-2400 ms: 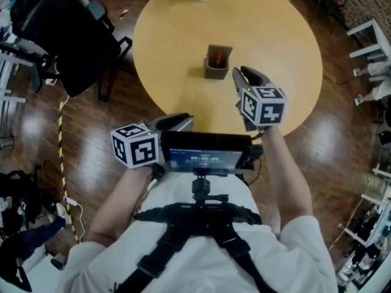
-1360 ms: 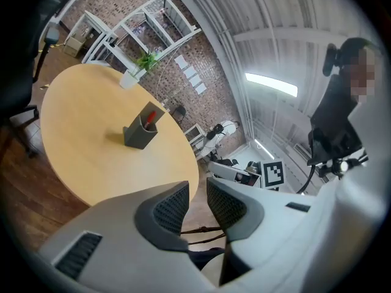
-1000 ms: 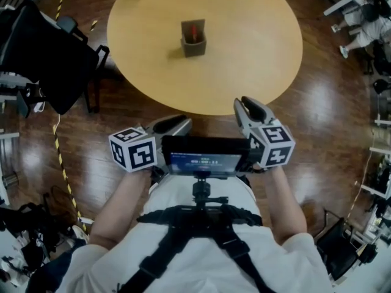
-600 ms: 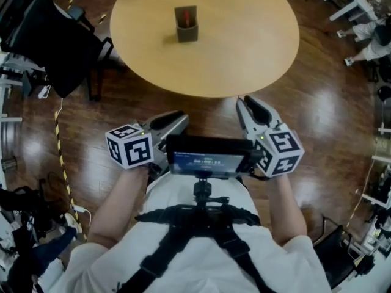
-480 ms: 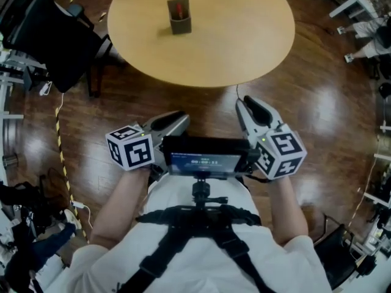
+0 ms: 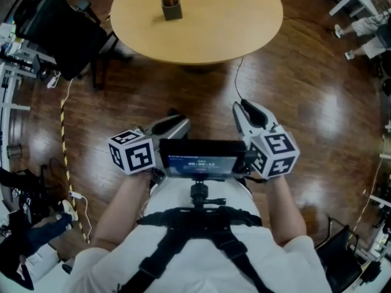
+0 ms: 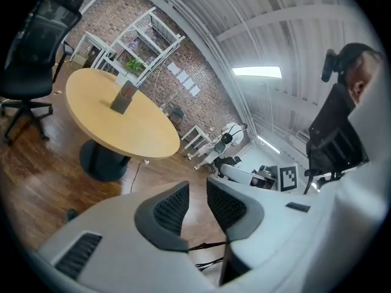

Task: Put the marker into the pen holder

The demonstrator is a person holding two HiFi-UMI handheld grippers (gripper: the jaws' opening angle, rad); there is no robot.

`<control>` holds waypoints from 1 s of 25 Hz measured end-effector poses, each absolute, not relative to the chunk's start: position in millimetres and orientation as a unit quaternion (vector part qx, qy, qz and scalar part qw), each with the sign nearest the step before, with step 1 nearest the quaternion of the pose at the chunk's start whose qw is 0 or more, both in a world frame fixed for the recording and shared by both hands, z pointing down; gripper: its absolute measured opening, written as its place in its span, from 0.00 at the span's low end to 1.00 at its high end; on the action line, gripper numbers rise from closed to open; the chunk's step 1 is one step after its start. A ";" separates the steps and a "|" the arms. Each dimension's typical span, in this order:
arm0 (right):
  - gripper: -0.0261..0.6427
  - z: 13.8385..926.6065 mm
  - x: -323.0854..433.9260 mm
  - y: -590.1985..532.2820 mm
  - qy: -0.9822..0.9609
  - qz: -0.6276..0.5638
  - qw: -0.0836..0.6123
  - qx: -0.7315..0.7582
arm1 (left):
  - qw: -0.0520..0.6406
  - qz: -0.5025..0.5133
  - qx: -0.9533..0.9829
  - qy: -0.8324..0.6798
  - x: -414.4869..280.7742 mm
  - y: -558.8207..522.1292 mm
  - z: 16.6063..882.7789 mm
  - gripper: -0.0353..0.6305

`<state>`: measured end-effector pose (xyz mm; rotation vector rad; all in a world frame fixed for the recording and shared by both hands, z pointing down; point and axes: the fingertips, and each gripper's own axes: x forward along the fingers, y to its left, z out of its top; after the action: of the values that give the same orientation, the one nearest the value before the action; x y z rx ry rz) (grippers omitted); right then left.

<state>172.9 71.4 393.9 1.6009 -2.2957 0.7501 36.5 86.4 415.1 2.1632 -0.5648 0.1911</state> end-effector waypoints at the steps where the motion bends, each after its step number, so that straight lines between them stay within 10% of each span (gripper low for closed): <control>1: 0.18 395.7 171.6 75.5 -0.786 0.256 0.122 0.549 | 0.433 0.078 0.868 -0.230 35.7 90.5 415.0 0.20; 25: 0.06 401.1 89.1 122.0 -0.799 0.250 0.118 0.534 | 0.425 0.071 0.878 -0.209 -11.8 129.1 400.5 0.20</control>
<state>89.1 122.0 401.1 1.5634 -2.3373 0.7306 -11.8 129.1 400.5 2.1961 -0.5231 0.1782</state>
